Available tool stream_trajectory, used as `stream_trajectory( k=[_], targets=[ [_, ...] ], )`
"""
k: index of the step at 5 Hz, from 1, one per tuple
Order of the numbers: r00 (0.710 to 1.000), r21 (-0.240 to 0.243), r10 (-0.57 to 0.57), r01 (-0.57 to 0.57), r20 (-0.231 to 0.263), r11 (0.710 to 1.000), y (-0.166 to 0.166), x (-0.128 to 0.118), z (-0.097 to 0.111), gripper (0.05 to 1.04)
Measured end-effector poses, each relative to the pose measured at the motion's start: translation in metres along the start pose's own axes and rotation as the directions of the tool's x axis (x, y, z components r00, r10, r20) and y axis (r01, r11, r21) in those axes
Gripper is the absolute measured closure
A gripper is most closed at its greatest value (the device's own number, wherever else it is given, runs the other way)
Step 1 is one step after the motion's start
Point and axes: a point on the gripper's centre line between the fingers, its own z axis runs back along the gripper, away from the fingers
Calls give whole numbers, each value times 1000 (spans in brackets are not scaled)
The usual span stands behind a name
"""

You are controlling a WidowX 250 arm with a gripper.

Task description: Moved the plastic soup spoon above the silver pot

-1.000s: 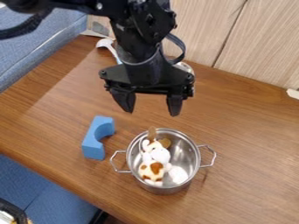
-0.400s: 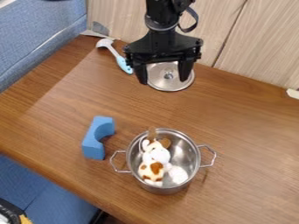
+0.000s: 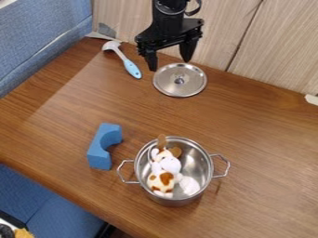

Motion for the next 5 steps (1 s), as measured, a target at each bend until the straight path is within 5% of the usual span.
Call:
stream_trajectory(
  k=[2, 5],
  targets=[
    [979, 93, 197, -201, 43, 975, 6, 46, -40, 82],
    [965, 193, 254, -261, 63, 946, 20, 60, -75, 82]
  ],
)
